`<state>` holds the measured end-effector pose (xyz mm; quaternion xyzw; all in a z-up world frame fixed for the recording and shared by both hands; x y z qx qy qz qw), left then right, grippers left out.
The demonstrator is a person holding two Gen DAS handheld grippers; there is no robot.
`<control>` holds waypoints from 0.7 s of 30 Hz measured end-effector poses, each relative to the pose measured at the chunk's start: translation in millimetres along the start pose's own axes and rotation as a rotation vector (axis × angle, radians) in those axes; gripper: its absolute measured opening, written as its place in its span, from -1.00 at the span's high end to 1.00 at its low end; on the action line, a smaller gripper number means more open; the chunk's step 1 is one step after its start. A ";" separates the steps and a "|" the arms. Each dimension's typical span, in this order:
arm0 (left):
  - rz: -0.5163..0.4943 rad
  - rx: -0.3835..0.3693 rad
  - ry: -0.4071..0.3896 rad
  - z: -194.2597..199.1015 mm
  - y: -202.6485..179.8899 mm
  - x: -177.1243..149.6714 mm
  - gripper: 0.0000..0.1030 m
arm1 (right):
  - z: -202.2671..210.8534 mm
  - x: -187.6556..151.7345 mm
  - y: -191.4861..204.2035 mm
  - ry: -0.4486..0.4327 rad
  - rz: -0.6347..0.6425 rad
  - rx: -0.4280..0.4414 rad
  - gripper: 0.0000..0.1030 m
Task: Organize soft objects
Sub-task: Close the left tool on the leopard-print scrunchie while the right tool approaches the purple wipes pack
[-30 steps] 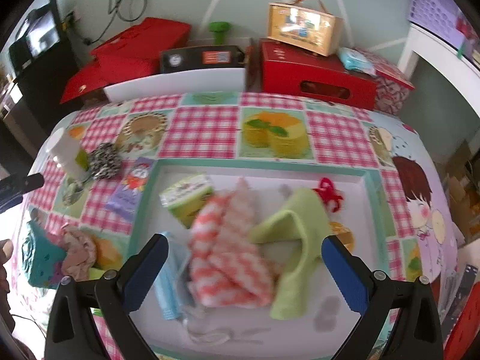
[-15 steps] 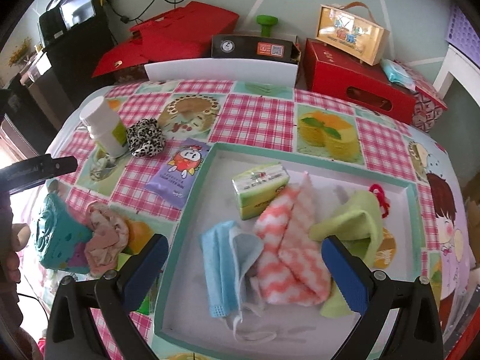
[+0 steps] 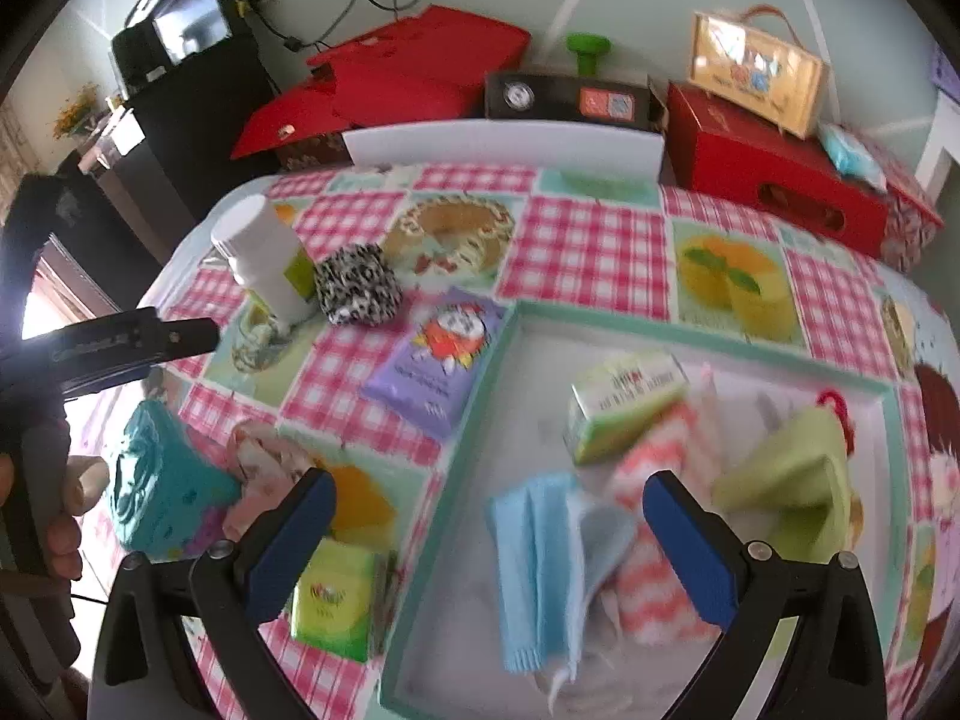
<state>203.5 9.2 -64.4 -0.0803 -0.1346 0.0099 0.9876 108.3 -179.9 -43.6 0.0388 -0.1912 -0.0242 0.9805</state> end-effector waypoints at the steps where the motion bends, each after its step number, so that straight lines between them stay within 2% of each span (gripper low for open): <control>1: 0.002 -0.004 0.003 -1.3 -1.3 2.2 -0.79 | -1.0 2.7 2.2 -0.006 0.010 -0.003 -1.00; 6: -0.010 -0.025 0.022 -10.0 -14.3 14.7 -0.79 | -10.9 18.9 12.0 -0.007 0.027 0.029 -1.00; 11: 0.014 -0.116 0.099 -25.9 -30.9 25.2 -0.78 | -21.5 29.7 14.1 0.019 0.007 0.050 -1.00; 16: 0.008 -0.106 0.157 -40.1 -52.1 36.7 -0.77 | -22.5 35.0 8.8 0.013 0.016 0.010 -1.00; 21: 0.006 -0.080 0.166 -54.4 -74.7 49.5 -0.74 | -20.2 43.3 -2.8 0.001 0.014 -0.013 -1.00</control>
Point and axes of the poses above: each gripper's, at about its wrist camera, not at the fingertips, and z roughly against the way its jaws point, y to its left, x to its top, the point moved 6 cm from there along -z, roughly the way its jaws point, and after that the axes turned 8 degrees about y, right-handed, at the moved point
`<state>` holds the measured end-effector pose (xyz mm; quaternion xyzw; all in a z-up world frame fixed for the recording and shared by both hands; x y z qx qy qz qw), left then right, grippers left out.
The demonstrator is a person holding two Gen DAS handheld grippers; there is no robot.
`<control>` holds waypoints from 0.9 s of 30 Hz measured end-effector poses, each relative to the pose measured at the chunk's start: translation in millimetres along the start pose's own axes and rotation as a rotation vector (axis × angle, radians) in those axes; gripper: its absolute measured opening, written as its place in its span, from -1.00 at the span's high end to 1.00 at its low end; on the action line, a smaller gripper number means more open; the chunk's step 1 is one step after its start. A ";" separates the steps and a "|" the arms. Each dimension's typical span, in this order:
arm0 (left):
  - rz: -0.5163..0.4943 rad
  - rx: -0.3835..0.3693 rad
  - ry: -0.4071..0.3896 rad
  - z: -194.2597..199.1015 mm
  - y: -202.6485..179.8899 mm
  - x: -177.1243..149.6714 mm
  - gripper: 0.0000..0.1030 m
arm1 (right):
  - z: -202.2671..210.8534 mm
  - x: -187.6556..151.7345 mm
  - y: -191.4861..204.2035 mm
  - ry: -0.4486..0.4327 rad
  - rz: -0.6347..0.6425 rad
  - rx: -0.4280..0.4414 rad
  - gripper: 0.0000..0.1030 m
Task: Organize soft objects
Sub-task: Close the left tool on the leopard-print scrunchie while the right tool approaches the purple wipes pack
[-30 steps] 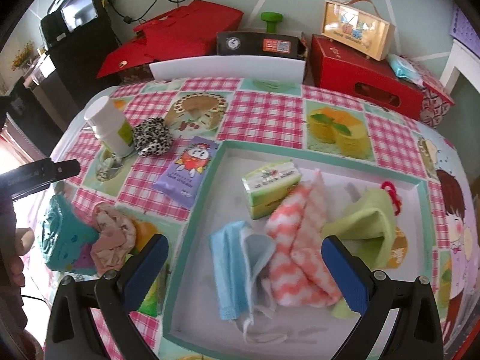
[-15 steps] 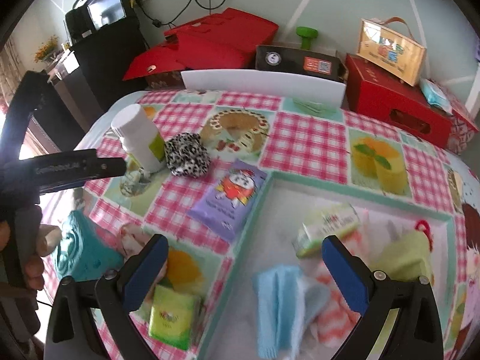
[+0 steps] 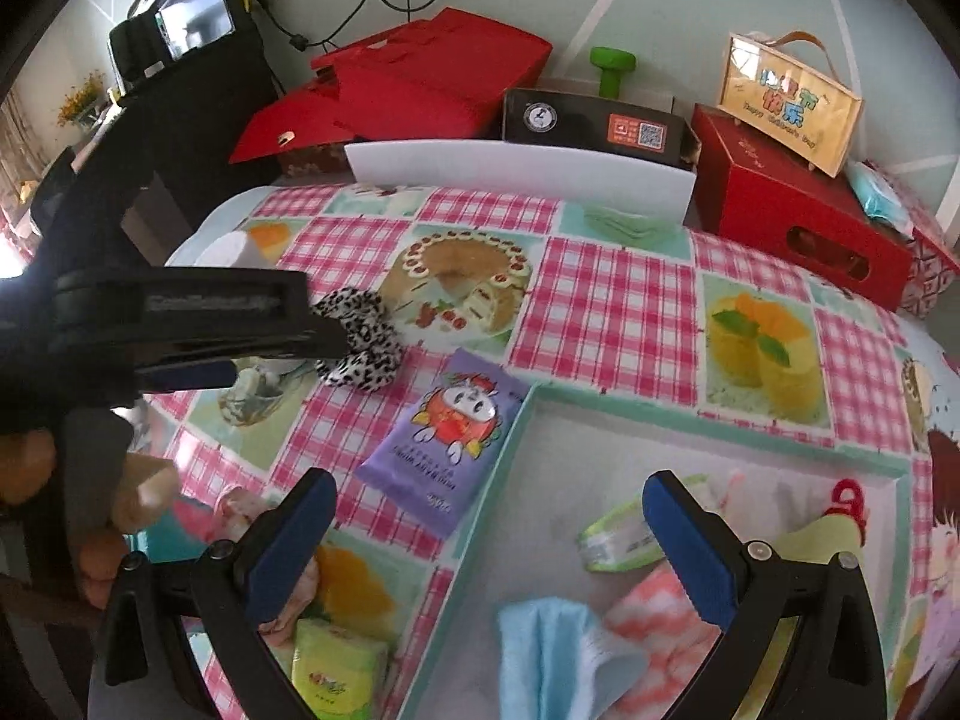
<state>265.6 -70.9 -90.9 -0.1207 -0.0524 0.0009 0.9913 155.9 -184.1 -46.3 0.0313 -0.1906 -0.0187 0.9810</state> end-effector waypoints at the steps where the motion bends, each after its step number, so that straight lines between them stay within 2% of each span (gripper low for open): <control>1: 0.000 0.002 -0.001 -2.7 -2.6 3.0 -0.73 | 0.0 1.6 -2.9 -0.002 -0.003 -0.004 -1.00; 4: 0.023 0.041 0.001 -12.7 -4.1 11.5 -0.72 | -1.4 3.8 -11.4 -0.005 -0.027 0.007 -1.00; 6: 0.041 0.049 0.005 -19.5 -3.9 15.9 -0.46 | -2.9 3.0 -15.3 -0.002 -0.042 0.022 -1.00; 12: 0.127 0.051 0.019 -40.0 6.7 20.3 -0.25 | -2.9 0.5 -20.8 0.000 -0.063 0.038 -1.00; 14: 0.123 0.049 0.014 -43.8 8.9 19.3 -0.19 | -1.7 0.3 -21.4 -0.003 -0.063 0.037 -1.00; 15: 0.115 0.058 0.008 -43.8 8.8 19.1 -0.12 | -1.3 0.3 -21.6 -0.004 -0.061 0.032 -1.00; 16: 0.107 0.062 0.005 -43.7 8.2 19.1 0.05 | -0.9 0.5 -21.8 -0.006 -0.058 0.026 -1.00; 19: 0.096 0.040 -0.001 -43.0 5.6 15.9 0.28 | 1.0 1.1 -21.1 -0.010 -0.052 0.021 -1.00; 21: 0.083 0.040 -0.003 -44.0 5.1 8.1 0.36 | 3.0 1.5 -21.8 -0.015 -0.053 0.020 -1.00; 27: 0.088 -0.026 -0.008 -41.3 9.9 -10.4 0.38 | 5.4 1.1 -23.3 -0.015 -0.061 0.025 -1.00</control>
Point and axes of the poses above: each gripper's, at about its wrist camera, not at the fingertips, and z roughly against the way its jaws point, y to its left, x to its top, the point moved 6 cm from there along -z, roughly the way its jaws point, and after that the axes turned 8 degrees about y, right-handed, at the moved point
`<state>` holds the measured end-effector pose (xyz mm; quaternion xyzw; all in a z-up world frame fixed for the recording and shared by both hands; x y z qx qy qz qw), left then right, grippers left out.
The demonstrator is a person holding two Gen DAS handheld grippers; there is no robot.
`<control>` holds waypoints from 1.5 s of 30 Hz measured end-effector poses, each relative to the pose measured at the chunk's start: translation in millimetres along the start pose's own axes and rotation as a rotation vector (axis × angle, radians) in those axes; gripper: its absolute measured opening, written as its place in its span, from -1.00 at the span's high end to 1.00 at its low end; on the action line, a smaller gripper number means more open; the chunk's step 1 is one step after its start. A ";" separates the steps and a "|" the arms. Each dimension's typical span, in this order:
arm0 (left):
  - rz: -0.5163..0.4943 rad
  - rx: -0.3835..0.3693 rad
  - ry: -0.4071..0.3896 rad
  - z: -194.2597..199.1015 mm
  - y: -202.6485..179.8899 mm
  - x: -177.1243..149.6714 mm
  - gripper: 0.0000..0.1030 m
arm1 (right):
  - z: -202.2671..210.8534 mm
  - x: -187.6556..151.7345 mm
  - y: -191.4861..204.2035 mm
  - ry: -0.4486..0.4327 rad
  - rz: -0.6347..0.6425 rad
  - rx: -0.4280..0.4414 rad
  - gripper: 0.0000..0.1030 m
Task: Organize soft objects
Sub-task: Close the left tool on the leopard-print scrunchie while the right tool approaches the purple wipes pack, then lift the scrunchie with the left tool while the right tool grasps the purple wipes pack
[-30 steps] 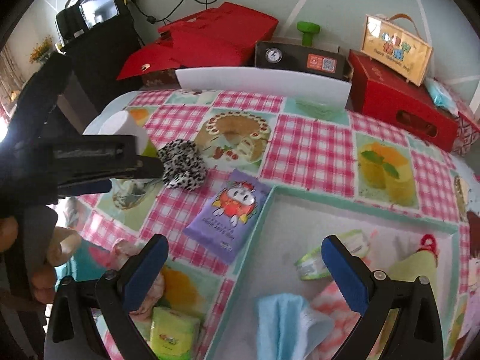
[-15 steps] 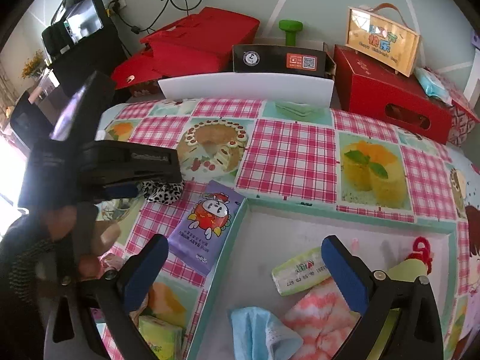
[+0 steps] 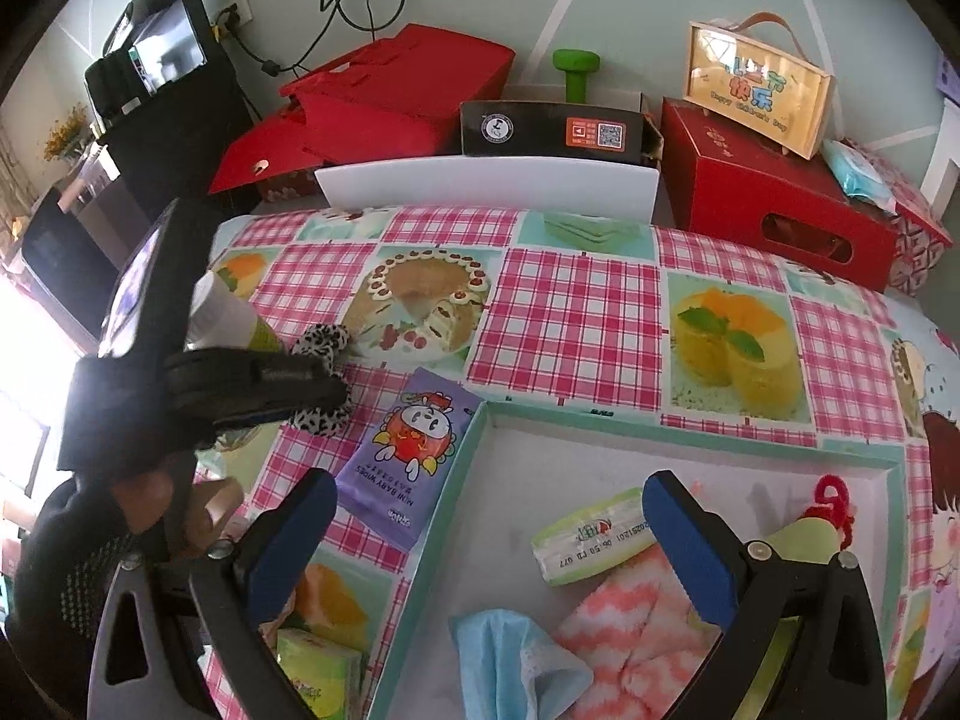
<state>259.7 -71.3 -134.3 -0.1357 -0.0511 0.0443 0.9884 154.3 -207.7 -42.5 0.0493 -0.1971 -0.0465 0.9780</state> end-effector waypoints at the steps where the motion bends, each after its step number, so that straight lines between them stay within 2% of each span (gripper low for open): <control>1: 0.001 -0.007 -0.002 1.2 2.0 -3.8 0.38 | 0.1 -0.1 -0.1 0.000 -0.001 -0.001 -1.00; 6: 0.003 -0.050 -0.019 7.4 9.9 -19.4 0.39 | 1.6 -0.3 -0.3 -0.003 -0.006 -0.004 -1.00; 11: -0.003 -0.108 -0.065 31.5 13.0 -29.0 0.39 | 2.6 1.2 2.7 -0.018 -0.025 0.025 -1.00; 18: 0.005 -0.174 -0.123 73.5 30.5 -28.3 0.39 | 3.3 1.6 14.2 -0.036 -0.013 0.020 -0.86; 23: 0.031 -0.156 -0.163 93.0 48.9 -23.1 0.39 | 5.3 -0.2 28.1 -0.039 0.008 0.014 -0.82; 36: 0.066 -0.081 -0.170 87.2 68.0 -14.1 0.39 | -12.2 -7.2 55.1 0.027 0.044 0.023 -0.79; 40: 0.078 -0.080 -0.173 88.7 74.4 -13.3 0.39 | -18.1 -8.2 57.1 0.054 0.042 0.018 -0.79; 45: 0.092 -0.086 -0.171 91.0 81.1 -12.1 0.39 | -24.0 -5.1 59.4 0.099 0.030 0.052 -0.79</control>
Point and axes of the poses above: each gripper's, at about its wrist camera, not at the fingertips, and z roughly against the way its jaws point, y to its left, x to its top, the point moved 6 cm from there along -z, roughly the way its jaws point, and after that the axes turned 8 degrees about y, right-handed, at the moved point
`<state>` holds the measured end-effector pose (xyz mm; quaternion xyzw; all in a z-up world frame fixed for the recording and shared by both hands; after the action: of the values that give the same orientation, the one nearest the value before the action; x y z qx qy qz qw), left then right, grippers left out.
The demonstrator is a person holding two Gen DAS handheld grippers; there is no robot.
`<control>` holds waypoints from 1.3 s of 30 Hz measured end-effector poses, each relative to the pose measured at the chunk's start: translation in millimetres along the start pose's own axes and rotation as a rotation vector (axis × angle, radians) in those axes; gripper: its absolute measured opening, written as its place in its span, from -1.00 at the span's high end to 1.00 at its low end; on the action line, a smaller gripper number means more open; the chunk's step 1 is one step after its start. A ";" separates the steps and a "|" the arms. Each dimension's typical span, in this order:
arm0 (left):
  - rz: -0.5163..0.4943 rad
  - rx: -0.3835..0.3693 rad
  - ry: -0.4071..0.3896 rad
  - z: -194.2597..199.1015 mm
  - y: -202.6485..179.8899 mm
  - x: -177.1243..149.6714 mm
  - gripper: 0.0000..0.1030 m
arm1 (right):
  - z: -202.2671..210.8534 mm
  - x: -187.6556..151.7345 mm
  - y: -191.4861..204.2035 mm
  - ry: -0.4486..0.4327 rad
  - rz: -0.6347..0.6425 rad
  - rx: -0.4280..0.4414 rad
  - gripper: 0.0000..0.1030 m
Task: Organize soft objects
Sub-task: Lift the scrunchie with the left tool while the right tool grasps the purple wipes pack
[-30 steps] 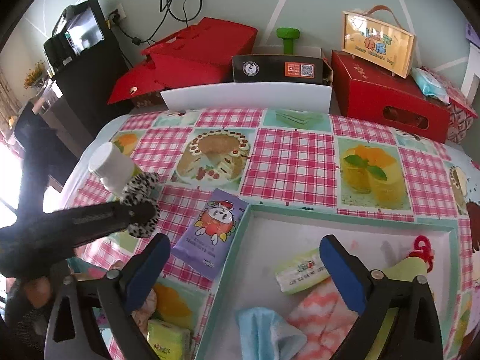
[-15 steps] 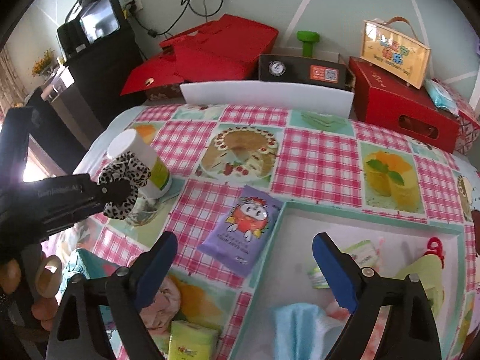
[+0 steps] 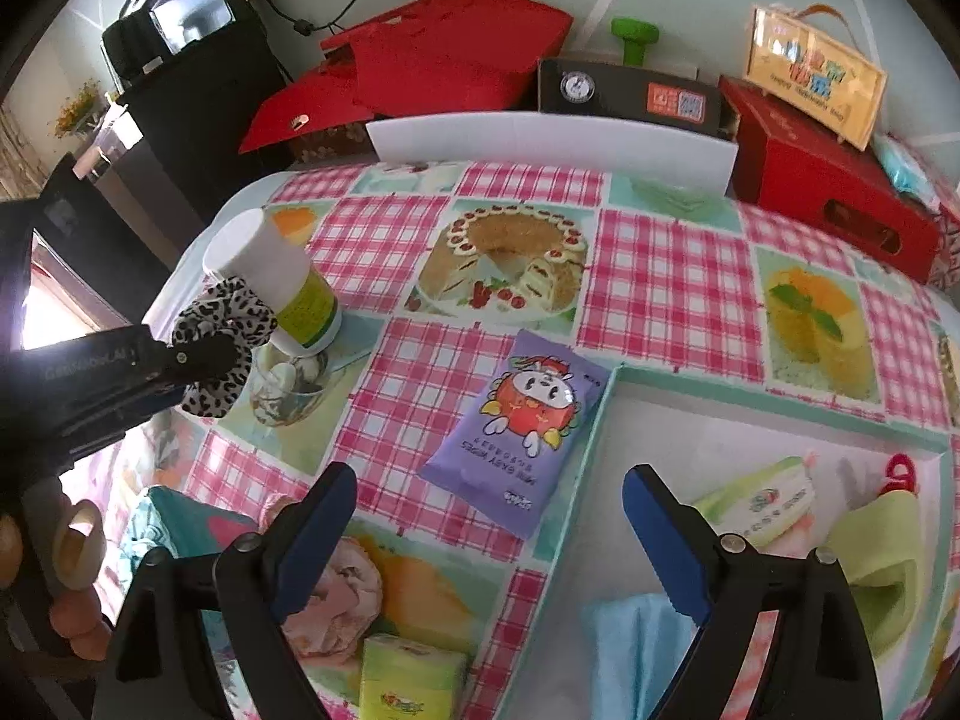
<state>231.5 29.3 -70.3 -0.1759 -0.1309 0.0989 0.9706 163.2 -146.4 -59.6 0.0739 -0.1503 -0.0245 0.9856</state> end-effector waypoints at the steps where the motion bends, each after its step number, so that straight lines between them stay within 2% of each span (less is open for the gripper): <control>1: 0.000 0.001 0.000 0.1 0.8 0.3 0.39 | -0.5 1.2 0.3 0.008 0.003 -0.001 -0.79; 15: 0.059 -0.057 0.011 0.0 17.9 2.9 0.39 | -22.1 20.7 1.5 0.184 -0.069 0.102 -0.69; 24: 0.084 -0.089 0.017 0.7 21.7 4.5 0.39 | -49.2 28.4 6.0 0.263 -0.063 0.024 -0.66; 29: 0.091 -0.099 0.020 0.9 22.8 4.6 0.39 | -62.8 30.1 -0.1 0.309 -0.106 -0.010 -0.62; 33: 0.101 -0.103 0.023 -0.1 24.1 5.1 0.39 | -70.8 35.5 -4.4 0.312 -0.141 -0.032 -0.61; 39: 0.112 -0.103 0.024 -0.1 26.7 5.3 0.39 | -80.3 47.0 -0.8 0.309 -0.118 -0.089 -0.61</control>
<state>232.6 55.0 -79.1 -0.2339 -0.1141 0.1442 0.9547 232.2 -139.4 -121.8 0.0419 0.0087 -0.0770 0.9961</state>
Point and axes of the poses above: each gripper's, at about its wrist camera, not at the fingertips, and z roughly against the way its jaws point, y to its left, x to its top, the point moved 6 cm from there along -z, roughly the way its jaws point, and after that the axes turned 8 degrees about y, right-handed, at the moved point
